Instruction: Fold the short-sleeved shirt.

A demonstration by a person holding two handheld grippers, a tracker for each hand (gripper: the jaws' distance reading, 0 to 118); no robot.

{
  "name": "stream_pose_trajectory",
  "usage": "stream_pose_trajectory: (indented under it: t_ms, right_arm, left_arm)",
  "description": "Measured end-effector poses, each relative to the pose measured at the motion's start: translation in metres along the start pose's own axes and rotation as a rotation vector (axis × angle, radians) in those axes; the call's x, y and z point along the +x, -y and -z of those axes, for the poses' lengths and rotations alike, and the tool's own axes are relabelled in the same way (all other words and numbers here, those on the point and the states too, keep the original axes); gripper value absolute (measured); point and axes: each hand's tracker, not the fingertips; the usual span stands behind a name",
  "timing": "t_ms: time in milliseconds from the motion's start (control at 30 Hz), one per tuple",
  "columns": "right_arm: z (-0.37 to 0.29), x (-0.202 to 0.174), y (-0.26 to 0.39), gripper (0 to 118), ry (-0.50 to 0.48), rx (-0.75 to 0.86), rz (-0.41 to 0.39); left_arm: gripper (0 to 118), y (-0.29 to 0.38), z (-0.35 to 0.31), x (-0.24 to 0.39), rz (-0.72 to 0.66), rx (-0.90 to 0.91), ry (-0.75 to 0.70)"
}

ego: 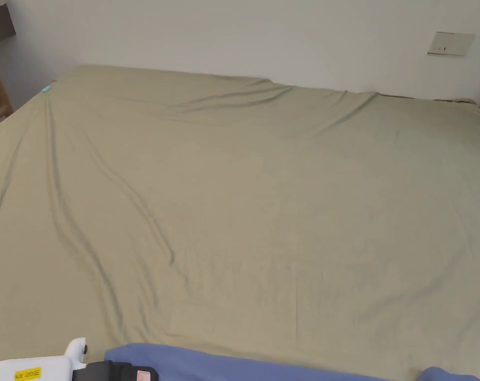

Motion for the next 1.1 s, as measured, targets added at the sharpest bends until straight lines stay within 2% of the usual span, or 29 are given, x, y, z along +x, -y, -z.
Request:
stream_pose_trajectory:
  t_ms: [100, 200, 300, 400, 533, 667, 733, 800, 933, 967, 1000, 1033, 1100]
  right_arm:
    - [0.001, -0.003, 0.002, 0, -0.006, -0.005, 0.009]
    - [0.002, -0.004, 0.004, 0, -0.021, 0.005, 0.003]
    - [0.008, -0.002, 0.009, 0, 0.009, -0.022, -0.051]
    - [0.008, 0.005, 0.014, 0, 0.004, -0.027, -0.038]
    - [0.009, 0.011, 0.016, 0, 0.004, -0.022, -0.013]
    - [0.007, 0.016, 0.016, 0, -0.005, -0.013, 0.005]
    - [0.006, 0.017, 0.015, 0, -0.005, -0.010, 0.000]
    - [0.004, 0.017, 0.014, 0, 0.004, -0.001, -0.012]
    - [0.004, 0.017, 0.010, 0, 0.019, 0.003, 0.017]
    - [0.004, 0.018, 0.010, 0, 0.007, 0.001, 0.027]
    - [0.003, 0.018, 0.011, 0, 0.001, 0.004, 0.028]
    - [0.002, 0.017, 0.011, 0, 0.001, 0.007, 0.024]
    - [-0.001, 0.017, 0.013, 0, 0.003, 0.006, 0.004]
  left_arm:
    - [12, -0.005, -0.032, 0.014, 0.102, 0.068, -0.108]
    - [11, -0.016, -0.056, 0.011, 0.177, 0.111, -0.152]
    - [11, -0.026, -0.087, 0.011, 0.160, 0.185, -0.193]
    - [11, -0.047, -0.132, 0.001, 0.128, 0.196, -0.233]
    - [11, -0.044, -0.178, 0.044, 0.237, 0.240, -0.429]
    - [11, -0.034, -0.189, 0.095, 0.204, 0.282, -0.444]
    - [11, -0.033, -0.178, 0.117, 0.232, 0.213, -0.433]
    - [11, -0.027, -0.154, 0.145, 0.331, 0.134, -0.453]
    - [11, -0.005, -0.072, 0.178, 0.375, -0.037, -0.377]
    - [11, 0.000, -0.050, 0.185, 0.399, -0.064, -0.390]
    - [11, -0.006, -0.035, 0.177, 0.394, -0.083, -0.462]
    - [11, -0.005, -0.015, 0.177, 0.342, -0.046, -0.521]
    - [11, -0.004, 0.022, 0.176, 0.374, -0.039, -0.506]
